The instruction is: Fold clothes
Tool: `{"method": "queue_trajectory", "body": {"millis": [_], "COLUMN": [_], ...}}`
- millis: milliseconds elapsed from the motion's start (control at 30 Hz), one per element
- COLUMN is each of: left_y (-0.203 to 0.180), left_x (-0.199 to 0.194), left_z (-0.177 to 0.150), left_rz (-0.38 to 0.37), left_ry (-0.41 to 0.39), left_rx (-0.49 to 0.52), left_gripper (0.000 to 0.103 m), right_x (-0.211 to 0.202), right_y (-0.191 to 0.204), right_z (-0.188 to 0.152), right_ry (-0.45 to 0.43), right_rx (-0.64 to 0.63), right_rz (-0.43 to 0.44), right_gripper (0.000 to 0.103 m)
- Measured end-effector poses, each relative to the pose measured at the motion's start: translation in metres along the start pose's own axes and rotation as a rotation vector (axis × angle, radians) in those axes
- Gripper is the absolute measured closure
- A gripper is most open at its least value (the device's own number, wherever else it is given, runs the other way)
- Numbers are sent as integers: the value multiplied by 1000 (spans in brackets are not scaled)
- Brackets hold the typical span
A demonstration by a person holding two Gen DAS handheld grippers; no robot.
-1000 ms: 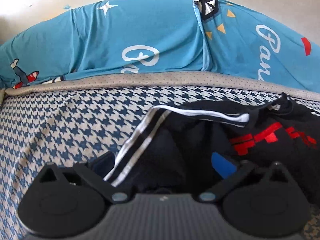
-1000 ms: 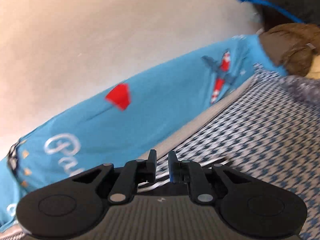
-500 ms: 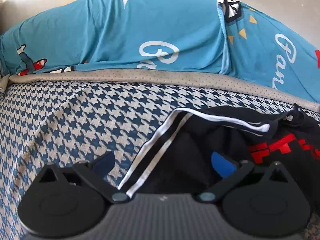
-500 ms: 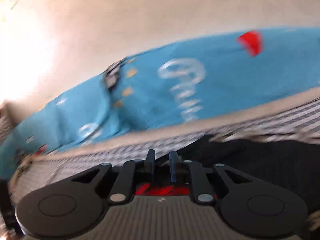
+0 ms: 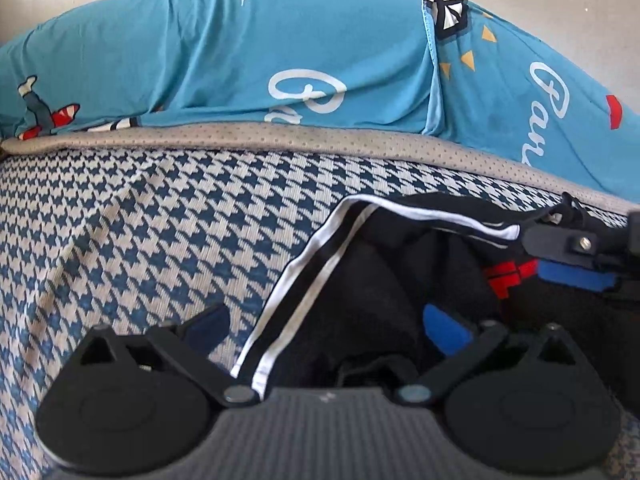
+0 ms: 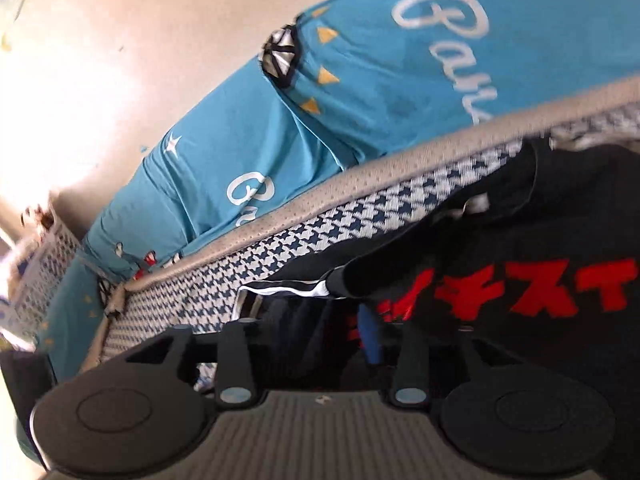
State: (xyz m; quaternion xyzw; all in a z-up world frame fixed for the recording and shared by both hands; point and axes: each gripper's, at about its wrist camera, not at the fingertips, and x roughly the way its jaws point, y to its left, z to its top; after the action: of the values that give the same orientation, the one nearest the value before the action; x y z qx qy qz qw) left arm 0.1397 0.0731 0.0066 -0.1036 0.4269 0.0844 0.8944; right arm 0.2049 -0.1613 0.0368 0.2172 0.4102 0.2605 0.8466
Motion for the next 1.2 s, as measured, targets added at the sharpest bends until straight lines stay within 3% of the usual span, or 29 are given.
{"method": "queue_trajectory", "body": {"millis": [167,400,433,500,567,633,800,867,967,1067,1200], "left_y": [12,19,18,15,12,10,3,-1,-9,-15,-14], "left_x": [-2,-5,-5,-5,-4,-4,-1,3,8,11,14], "left_z": [-3,-9,-10,-13,-16,-19,-25,-27,-28,-30,-27], "left_rz": [-60,-186,-199,-210,-214,-217,-228,-205,-172,-140,-139], "left_ry": [25,56,59,59,58,57,53,39,9,-9,-21], "left_rx": [-42,-95,-91,-77,-61,-43,-11,7,41,77,52], "left_gripper": [0,0,0,0,0,0,0,0,0,0,0], "right_x": [15,25,26,30,33,32,15,9,4,-1,-4], "right_y": [-8,-10,-9,-6,-4,-2,2,6,19,25,20], "right_z": [1,5,6,7,10,13,27,31,36,36,35], "right_ry": [-1,-51,-58,-69,-86,-111,-279,-334,-360,-369,-297], "right_rx": [123,199,198,183,164,148,157,140,40,-19,-23], "right_rz": [5,-13,-17,-31,-41,-31,44,42,-37,-68,-85], "right_gripper": [60,61,64,80,86,88,89,88,47,47,47]}}
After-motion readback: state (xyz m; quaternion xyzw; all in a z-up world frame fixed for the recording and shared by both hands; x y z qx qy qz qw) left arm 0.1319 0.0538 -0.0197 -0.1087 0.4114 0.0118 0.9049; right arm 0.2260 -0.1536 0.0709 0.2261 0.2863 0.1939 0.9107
